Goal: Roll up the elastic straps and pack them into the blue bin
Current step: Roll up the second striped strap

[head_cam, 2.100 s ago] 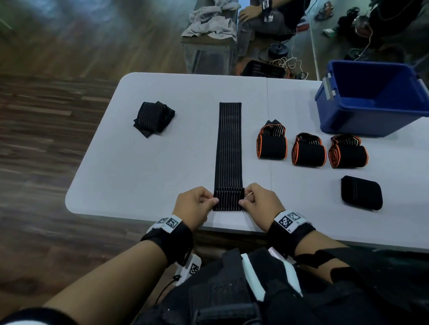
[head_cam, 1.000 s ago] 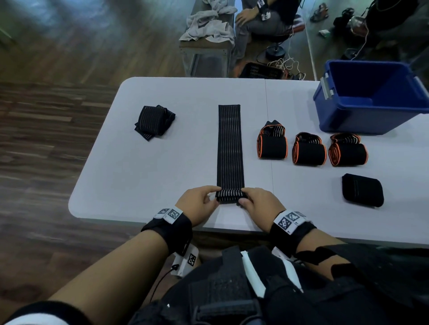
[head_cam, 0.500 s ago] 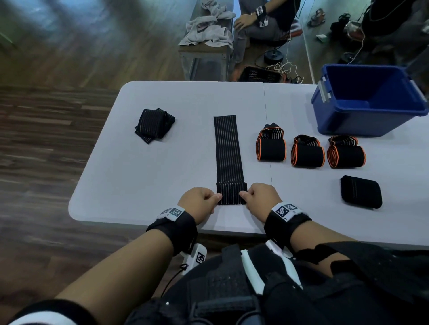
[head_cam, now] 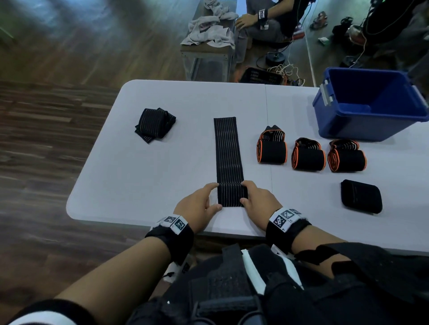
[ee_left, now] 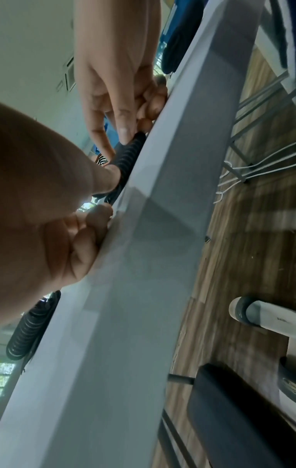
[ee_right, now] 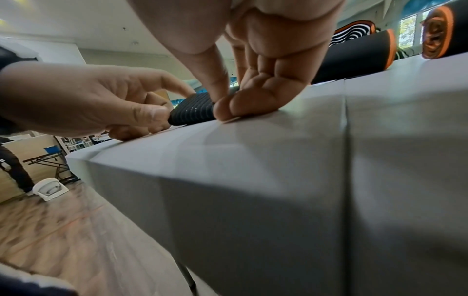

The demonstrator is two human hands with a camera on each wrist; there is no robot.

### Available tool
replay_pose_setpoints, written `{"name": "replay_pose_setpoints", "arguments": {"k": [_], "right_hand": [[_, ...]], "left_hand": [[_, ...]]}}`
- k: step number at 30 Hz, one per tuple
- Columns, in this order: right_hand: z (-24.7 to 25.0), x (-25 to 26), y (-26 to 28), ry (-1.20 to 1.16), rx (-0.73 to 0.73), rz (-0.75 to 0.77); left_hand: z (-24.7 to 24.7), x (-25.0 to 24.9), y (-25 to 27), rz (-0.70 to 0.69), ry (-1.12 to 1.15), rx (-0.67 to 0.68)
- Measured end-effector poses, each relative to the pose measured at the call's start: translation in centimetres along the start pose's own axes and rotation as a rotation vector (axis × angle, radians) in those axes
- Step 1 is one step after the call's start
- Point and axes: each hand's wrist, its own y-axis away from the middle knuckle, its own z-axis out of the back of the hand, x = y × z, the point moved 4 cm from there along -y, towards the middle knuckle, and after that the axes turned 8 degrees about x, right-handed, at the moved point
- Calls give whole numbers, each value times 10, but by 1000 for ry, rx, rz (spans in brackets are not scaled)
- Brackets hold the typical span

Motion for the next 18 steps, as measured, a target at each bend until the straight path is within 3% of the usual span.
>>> {"name": "replay_pose_setpoints", "arguments": {"k": [8,18], "right_hand": [[3,-7,-7,120,120,-1],[11,-4,-8,28,84,-1]], "left_hand": [[3,-2,-6,6,-25,67],[5,-4,-14,8,70,60]]}}
